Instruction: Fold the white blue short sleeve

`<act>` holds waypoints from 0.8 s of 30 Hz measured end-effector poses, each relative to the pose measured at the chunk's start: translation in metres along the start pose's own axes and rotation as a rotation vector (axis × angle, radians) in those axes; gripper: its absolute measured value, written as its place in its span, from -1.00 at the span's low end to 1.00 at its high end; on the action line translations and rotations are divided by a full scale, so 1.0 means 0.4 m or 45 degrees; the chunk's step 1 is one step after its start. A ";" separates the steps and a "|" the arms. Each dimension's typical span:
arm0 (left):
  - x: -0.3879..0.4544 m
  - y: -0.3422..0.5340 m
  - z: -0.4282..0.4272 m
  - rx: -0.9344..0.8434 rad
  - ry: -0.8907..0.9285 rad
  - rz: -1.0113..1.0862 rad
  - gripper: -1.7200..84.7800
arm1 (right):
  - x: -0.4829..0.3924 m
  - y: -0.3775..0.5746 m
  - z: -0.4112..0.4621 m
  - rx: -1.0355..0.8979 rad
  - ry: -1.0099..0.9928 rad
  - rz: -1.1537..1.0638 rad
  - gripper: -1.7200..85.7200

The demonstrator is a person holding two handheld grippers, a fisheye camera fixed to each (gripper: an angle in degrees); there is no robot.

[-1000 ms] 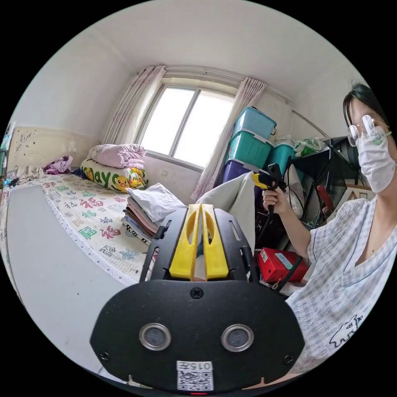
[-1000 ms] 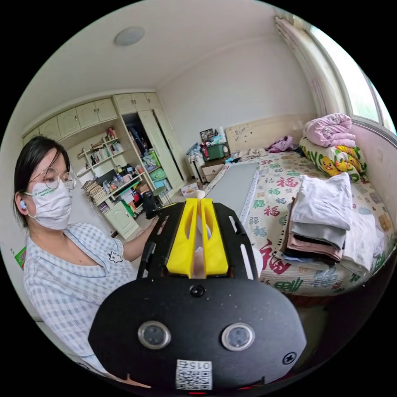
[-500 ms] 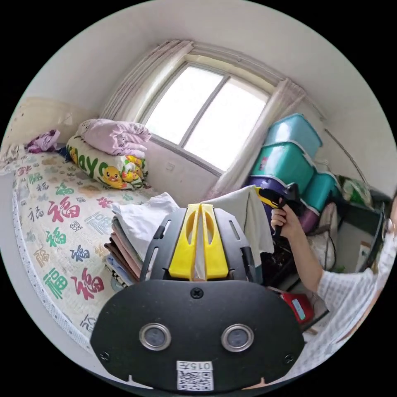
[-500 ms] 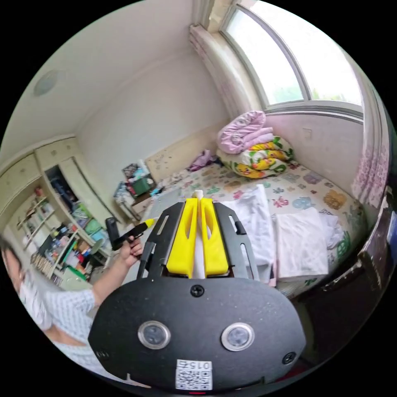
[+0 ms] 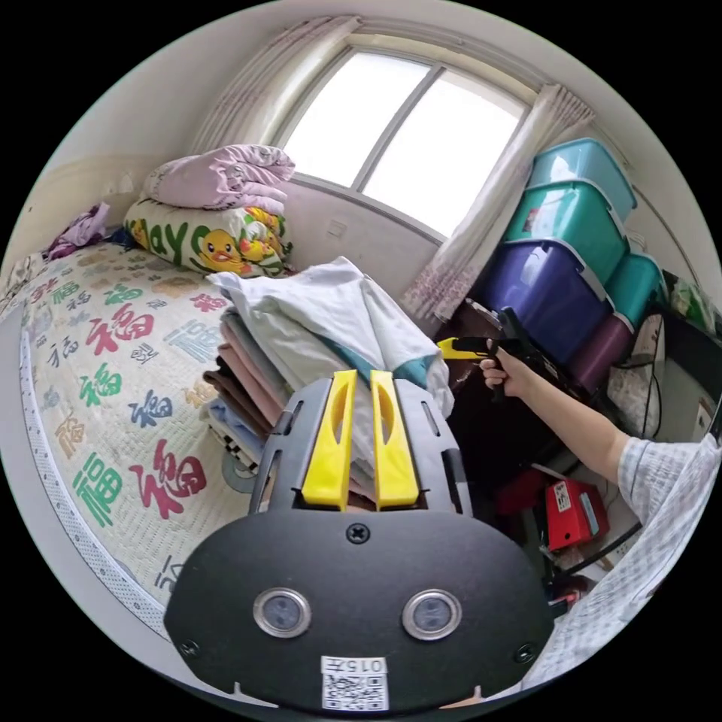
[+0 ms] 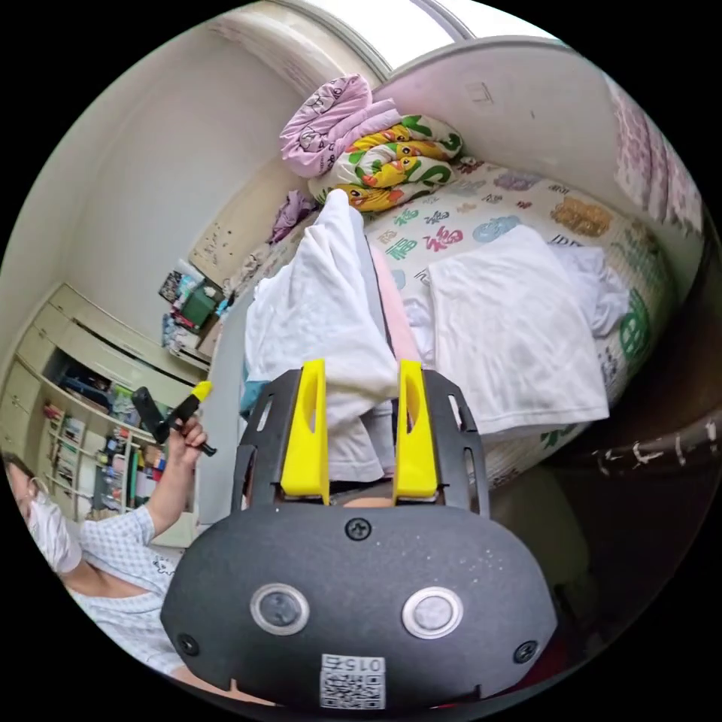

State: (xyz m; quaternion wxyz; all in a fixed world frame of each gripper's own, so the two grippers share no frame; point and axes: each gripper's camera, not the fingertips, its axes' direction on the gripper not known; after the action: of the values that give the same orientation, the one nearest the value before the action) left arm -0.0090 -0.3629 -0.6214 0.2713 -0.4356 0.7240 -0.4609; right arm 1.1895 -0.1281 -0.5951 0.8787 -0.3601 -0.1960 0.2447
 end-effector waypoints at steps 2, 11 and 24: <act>0.033 0.004 0.070 -0.066 0.072 0.052 -0.81 | 0.024 0.044 0.010 -0.021 -0.101 0.016 -0.77; 0.060 0.015 0.180 0.037 0.059 0.014 -0.79 | -0.398 0.040 0.013 0.081 -0.297 -0.367 -0.93; 0.052 0.086 0.208 0.243 -0.276 0.092 -0.78 | -0.265 0.335 0.030 0.183 0.281 -0.263 -0.76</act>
State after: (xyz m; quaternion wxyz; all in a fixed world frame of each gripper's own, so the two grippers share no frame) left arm 0.0341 -0.4105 -0.6881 0.4047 -0.4286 0.6586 -0.4678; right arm 1.0593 -0.0990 -0.7026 0.9389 -0.2988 -0.1161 0.1253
